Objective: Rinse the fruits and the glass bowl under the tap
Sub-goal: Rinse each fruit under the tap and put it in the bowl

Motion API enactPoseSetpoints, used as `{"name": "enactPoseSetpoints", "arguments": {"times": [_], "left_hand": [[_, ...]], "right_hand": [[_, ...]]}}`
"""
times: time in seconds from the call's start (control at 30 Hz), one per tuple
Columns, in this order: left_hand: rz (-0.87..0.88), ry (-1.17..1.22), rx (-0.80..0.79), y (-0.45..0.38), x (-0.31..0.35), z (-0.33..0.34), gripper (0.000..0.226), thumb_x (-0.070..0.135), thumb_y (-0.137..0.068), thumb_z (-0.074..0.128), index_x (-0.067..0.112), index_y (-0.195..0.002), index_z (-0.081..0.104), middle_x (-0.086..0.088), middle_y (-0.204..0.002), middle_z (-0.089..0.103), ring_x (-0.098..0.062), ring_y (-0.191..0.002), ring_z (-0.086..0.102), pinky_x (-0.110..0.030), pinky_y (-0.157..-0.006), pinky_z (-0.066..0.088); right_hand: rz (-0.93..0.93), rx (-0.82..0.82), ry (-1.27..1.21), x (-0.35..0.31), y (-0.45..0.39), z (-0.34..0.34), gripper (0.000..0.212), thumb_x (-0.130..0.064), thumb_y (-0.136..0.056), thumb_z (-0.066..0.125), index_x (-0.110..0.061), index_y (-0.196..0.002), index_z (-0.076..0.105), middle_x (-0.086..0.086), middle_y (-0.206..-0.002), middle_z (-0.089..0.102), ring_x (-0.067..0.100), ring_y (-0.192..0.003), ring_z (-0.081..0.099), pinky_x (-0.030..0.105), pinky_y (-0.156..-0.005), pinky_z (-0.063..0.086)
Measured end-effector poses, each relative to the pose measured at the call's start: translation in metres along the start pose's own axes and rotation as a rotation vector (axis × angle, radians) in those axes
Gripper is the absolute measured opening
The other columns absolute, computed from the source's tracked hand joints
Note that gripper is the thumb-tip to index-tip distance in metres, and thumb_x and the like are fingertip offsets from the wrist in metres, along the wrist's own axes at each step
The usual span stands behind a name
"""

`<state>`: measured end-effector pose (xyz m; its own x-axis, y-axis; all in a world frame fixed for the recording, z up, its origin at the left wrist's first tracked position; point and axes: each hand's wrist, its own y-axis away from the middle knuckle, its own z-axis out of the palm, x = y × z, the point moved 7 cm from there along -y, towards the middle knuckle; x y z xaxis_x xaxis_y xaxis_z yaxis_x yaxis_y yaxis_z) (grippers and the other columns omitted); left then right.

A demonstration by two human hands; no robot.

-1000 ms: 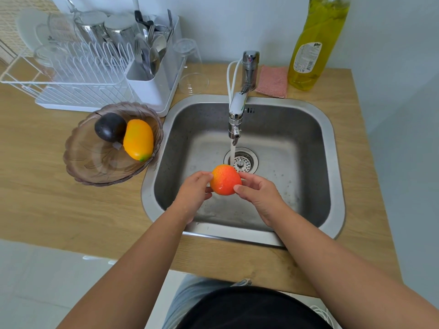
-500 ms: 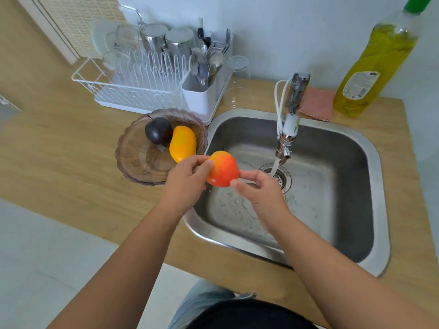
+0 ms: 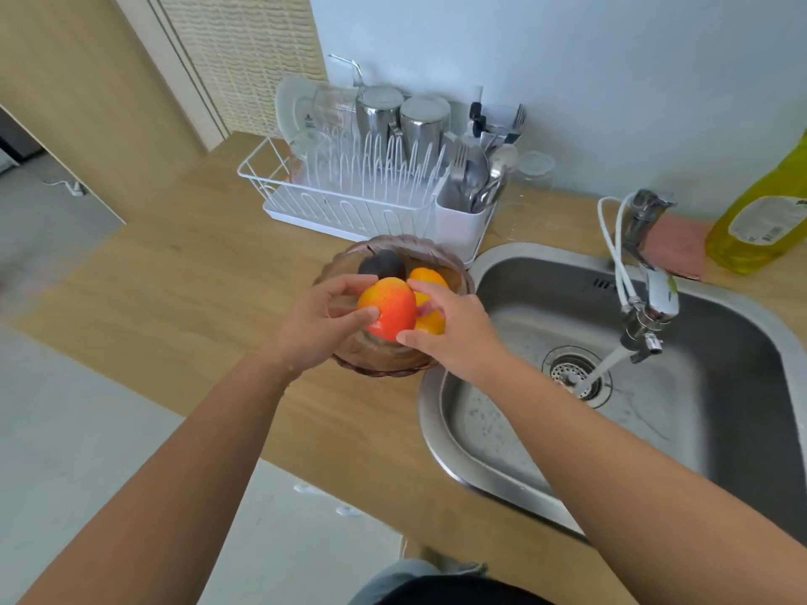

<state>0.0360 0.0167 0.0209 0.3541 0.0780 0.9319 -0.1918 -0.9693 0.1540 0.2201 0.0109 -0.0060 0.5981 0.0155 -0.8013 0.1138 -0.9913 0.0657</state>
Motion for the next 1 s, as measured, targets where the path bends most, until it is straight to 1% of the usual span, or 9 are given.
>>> {"name": "enactPoseSetpoints", "arguments": {"times": [0.07,0.13,0.23,0.3,0.37,0.47,0.63,0.9,1.0], "left_hand": [[-0.014,0.01,-0.058,-0.004,-0.006,-0.004,0.048,0.009,-0.086,0.076,0.027,-0.128,0.06,0.012,-0.127,0.063,-0.008,-0.102,0.073,-0.019,-0.073,0.057],[-0.04,0.021,-0.115,-0.008,-0.015,-0.003,0.058,0.001,-0.083,0.078,0.025,-0.131,0.057,0.01,-0.13,0.061,-0.006,-0.098,0.074,-0.021,-0.072,0.059],[-0.056,0.02,-0.154,-0.013,-0.026,-0.003,0.063,-0.003,-0.08,0.079,0.023,-0.133,0.055,0.004,-0.132,0.06,-0.01,-0.098,0.072,-0.025,-0.073,0.06],[-0.05,-0.021,-0.162,-0.017,-0.03,-0.004,0.063,0.0,-0.08,0.081,0.027,-0.131,0.056,0.006,-0.131,0.06,-0.013,-0.106,0.07,-0.029,-0.079,0.062],[-0.05,-0.051,-0.167,-0.021,-0.035,-0.007,0.062,0.004,-0.08,0.082,0.032,-0.129,0.057,0.008,-0.129,0.06,-0.018,-0.112,0.068,-0.037,-0.086,0.062],[-0.057,-0.083,-0.174,-0.025,-0.04,-0.008,0.061,0.008,-0.078,0.084,0.035,-0.126,0.058,0.007,-0.129,0.061,-0.021,-0.113,0.068,-0.046,-0.091,0.06],[-0.058,-0.179,-0.202,-0.026,-0.044,-0.005,0.061,0.011,-0.079,0.084,0.029,-0.13,0.056,0.008,-0.13,0.058,-0.017,-0.112,0.067,-0.043,-0.089,0.061],[-0.061,-0.238,-0.209,-0.029,-0.046,-0.003,0.059,0.015,-0.08,0.084,0.032,-0.128,0.054,0.007,-0.131,0.058,-0.02,-0.116,0.064,-0.046,-0.089,0.061],[-0.063,-0.26,-0.196,-0.031,-0.046,-0.004,0.06,0.016,-0.08,0.084,0.031,-0.13,0.054,0.007,-0.132,0.058,-0.019,-0.119,0.062,-0.047,-0.094,0.058]], "right_hand": [[0.013,0.012,0.159,-0.003,-0.006,0.005,0.072,-0.058,-0.072,0.073,-0.046,-0.138,0.045,-0.008,-0.129,0.057,0.027,-0.123,0.038,0.045,-0.106,0.032],[0.016,0.008,0.28,-0.005,-0.01,0.011,0.072,-0.063,-0.073,0.07,-0.046,-0.138,0.044,-0.009,-0.138,0.048,0.026,-0.126,0.033,0.043,-0.104,0.03],[0.012,0.004,0.352,-0.004,-0.013,0.018,0.072,-0.065,-0.073,0.068,-0.045,-0.138,0.045,-0.015,-0.141,0.044,0.023,-0.127,0.029,0.042,-0.1,0.026],[0.003,0.019,0.389,-0.004,-0.013,0.021,0.072,-0.065,-0.076,0.066,-0.046,-0.141,0.041,-0.019,-0.144,0.042,0.02,-0.127,0.027,0.041,-0.1,0.024],[-0.013,0.032,0.399,-0.005,-0.011,0.023,0.072,-0.062,-0.079,0.064,-0.047,-0.143,0.036,-0.021,-0.144,0.043,0.018,-0.129,0.025,0.039,-0.1,0.021],[-0.039,0.045,0.411,-0.005,-0.011,0.028,0.068,-0.061,-0.081,0.062,-0.049,-0.142,0.035,-0.021,-0.143,0.045,0.016,-0.133,0.02,0.037,-0.099,0.016],[-0.074,0.042,0.504,-0.005,-0.011,0.033,0.068,-0.062,-0.081,0.062,-0.047,-0.142,0.036,-0.021,-0.144,0.045,0.017,-0.139,0.017,0.038,-0.101,0.013],[-0.06,0.049,0.54,-0.005,-0.01,0.034,0.069,-0.062,-0.081,0.061,-0.044,-0.143,0.036,-0.02,-0.146,0.043,0.017,-0.14,0.017,0.042,-0.105,0.017],[-0.054,0.059,0.511,-0.005,-0.01,0.033,0.069,-0.06,-0.081,0.063,-0.045,-0.143,0.037,-0.022,-0.147,0.042,0.016,-0.139,0.019,0.041,-0.105,0.017]]}}
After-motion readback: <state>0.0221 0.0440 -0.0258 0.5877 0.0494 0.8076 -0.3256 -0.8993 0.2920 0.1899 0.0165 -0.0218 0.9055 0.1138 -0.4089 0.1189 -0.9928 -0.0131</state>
